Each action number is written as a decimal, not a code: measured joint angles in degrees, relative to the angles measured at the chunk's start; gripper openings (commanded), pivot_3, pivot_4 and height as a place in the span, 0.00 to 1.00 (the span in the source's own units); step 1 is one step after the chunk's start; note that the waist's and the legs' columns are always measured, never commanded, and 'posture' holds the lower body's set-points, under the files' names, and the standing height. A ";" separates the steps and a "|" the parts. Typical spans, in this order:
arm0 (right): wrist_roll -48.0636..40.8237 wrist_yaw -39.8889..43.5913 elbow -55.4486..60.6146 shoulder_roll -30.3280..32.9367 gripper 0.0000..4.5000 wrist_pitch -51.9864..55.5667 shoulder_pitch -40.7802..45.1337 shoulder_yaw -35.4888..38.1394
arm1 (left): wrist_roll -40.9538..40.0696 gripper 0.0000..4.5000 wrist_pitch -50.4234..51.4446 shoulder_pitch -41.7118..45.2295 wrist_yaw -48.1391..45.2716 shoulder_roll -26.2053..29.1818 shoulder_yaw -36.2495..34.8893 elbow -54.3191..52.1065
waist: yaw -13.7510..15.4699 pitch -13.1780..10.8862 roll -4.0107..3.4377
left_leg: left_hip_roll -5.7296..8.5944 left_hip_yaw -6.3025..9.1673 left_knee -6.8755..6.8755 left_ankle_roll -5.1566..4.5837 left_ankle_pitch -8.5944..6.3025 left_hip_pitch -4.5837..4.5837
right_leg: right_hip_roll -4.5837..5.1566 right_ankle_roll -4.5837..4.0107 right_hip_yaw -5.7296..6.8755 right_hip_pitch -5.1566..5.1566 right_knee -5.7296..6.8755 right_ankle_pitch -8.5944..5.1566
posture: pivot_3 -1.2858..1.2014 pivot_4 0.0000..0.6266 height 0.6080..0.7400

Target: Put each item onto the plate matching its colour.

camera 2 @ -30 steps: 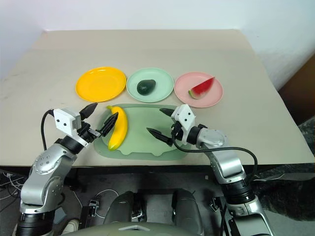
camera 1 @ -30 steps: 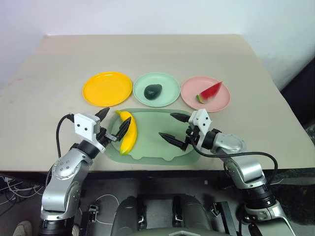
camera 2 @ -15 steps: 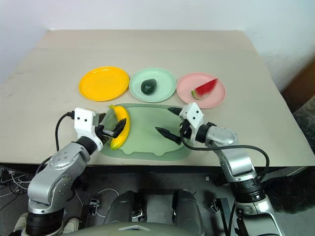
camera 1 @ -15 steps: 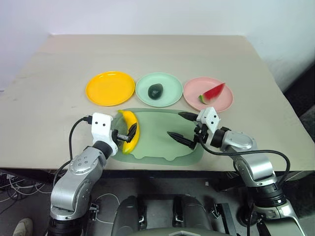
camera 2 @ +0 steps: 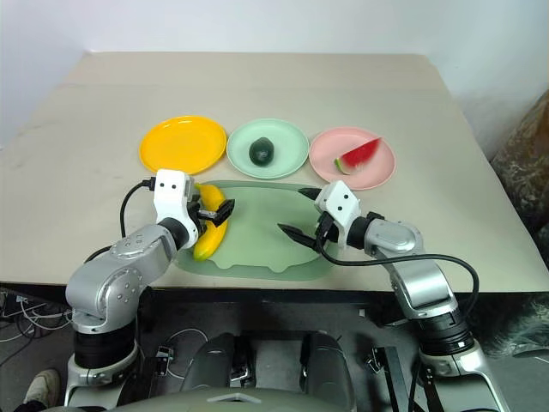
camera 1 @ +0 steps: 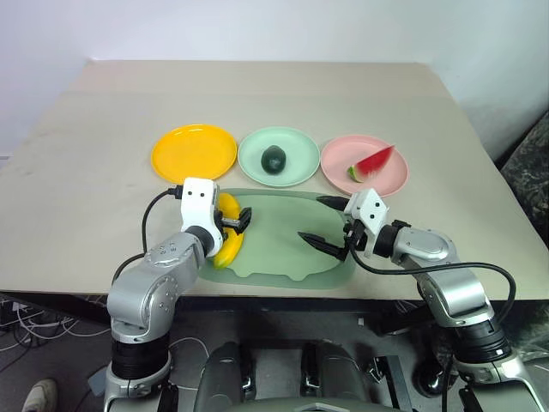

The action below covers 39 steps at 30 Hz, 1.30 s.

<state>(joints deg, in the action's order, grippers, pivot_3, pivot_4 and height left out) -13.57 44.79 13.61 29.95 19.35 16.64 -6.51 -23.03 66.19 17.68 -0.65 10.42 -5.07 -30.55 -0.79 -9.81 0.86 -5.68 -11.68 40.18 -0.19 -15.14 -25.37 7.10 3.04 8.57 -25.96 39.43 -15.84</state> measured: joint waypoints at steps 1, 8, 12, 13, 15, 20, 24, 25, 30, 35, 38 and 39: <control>0.26 -0.28 0.12 -0.01 1.00 0.02 -0.02 -0.06 | 0.11 1.00 0.60 0.17 0.25 -0.01 -0.25 0.46 | 0.01 0.00 0.00 | 0.00 0.00 0.00 0.00 0.00 0.00 | 0.00 0.00 0.00 0.00 0.00 0.00 | 0.52 0.24 0.66; 1.34 -0.75 1.30 -0.01 1.00 0.09 -0.18 -0.35 | 1.35 0.87 4.96 3.58 1.86 -0.45 -0.05 2.30 | 0.12 0.01 0.02 | 0.02 0.10 0.05 0.00 0.00 0.02 | 0.02 0.00 0.06 0.10 0.00 0.00 | 0.52 0.24 0.66; 1.93 -1.26 1.30 -0.01 1.00 0.26 -0.17 -0.37 | 1.93 0.60 5.90 4.87 1.54 0.68 1.43 2.52 | 0.09 0.01 0.02 | 0.01 0.09 0.05 0.00 0.00 0.03 | 0.02 0.00 0.06 0.11 0.00 0.00 | 0.52 0.24 0.66; 2.11 -1.34 1.30 -0.01 1.00 0.26 -0.17 -0.37 | 2.06 0.53 6.02 5.03 1.30 0.89 1.52 2.53 | 0.08 0.01 0.02 | 0.01 0.09 0.05 0.00 0.00 0.03 | 0.02 0.00 0.06 0.11 0.00 0.00 | 0.52 0.24 0.66; 2.22 -1.54 1.30 -0.01 1.00 0.26 -0.16 -0.38 | 2.37 0.41 6.12 5.25 0.82 1.17 1.59 2.54 | 0.13 0.01 0.02 | 0.01 0.10 0.05 0.00 0.00 0.03 | 0.02 0.00 0.06 0.12 0.00 0.00 | 0.52 0.24 0.66; 2.81 -1.77 0.77 -0.06 1.00 0.24 0.00 -0.46 | 2.70 0.39 6.11 5.67 -1.12 3.60 3.39 2.61 | 0.11 0.01 0.02 | 0.01 0.10 0.05 0.00 0.00 0.04 | 0.02 0.00 0.06 0.13 0.00 0.00 | 0.52 0.24 0.66; 3.16 -2.00 0.74 -0.34 1.00 0.24 0.15 -0.46 | 1.96 0.39 3.80 4.75 -5.84 5.85 6.11 0.79 | 0.14 0.01 0.02 | 0.01 0.10 0.05 0.00 0.00 0.02 | 0.02 0.00 0.06 0.12 -0.01 0.00 | 0.52 0.24 0.66; 3.21 -2.18 0.74 -0.55 1.00 0.25 0.25 -0.46 | 1.69 0.39 2.13 4.51 -7.21 6.03 6.76 0.30 | 0.15 0.01 0.02 | 0.01 0.10 0.05 0.00 0.00 0.02 | 0.02 0.00 0.06 0.12 -0.01 0.00 | 0.52 0.24 0.66; 3.22 -2.42 0.66 -1.46 1.00 0.26 0.56 -0.48 | 2.87 0.39 -3.89 5.96 -8.58 5.27 8.56 1.98 | 0.24 0.01 0.02 | 0.03 0.11 0.07 0.00 0.00 0.03 | 0.02 0.00 0.07 0.14 0.00 0.00 | 0.52 0.24 0.66; 3.25 -2.77 0.33 -2.28 1.00 0.31 1.87 -1.08 | 8.48 0.39 -8.30 14.48 -1.18 -0.76 7.42 14.29 | 0.22 0.00 0.06 | 0.05 0.20 0.15 -0.01 0.00 0.01 | 0.02 0.01 0.14 0.21 -0.01 0.01 | 0.52 0.24 0.66; 3.25 -2.80 -0.02 -2.32 1.00 0.33 1.93 -1.11 | 11.98 0.39 -9.37 19.17 3.90 -1.50 5.35 21.06 | 0.01 0.00 0.06 | 0.04 0.19 0.11 -0.01 0.00 0.01 | 0.01 0.01 0.14 0.19 -0.01 0.00 | 0.52 0.24 0.66; 3.25 -2.81 -0.26 -2.33 1.00 0.33 1.95 -1.11 | 12.63 0.39 -9.44 20.67 4.90 -1.60 4.22 23.36 | -0.01 0.00 0.06 | 0.04 0.19 0.11 -0.01 0.00 0.01 | 0.00 0.01 0.15 0.19 -0.01 0.00 | 0.52 0.24 0.66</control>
<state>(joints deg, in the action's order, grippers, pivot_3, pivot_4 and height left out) -10.32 41.99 13.35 27.62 19.68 18.59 -7.62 -10.40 56.75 38.35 4.25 8.82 -0.85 -7.19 -0.81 -9.82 0.92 -5.65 -11.49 40.28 -0.20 -15.13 -25.36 7.11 3.05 8.71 -25.77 39.42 -15.84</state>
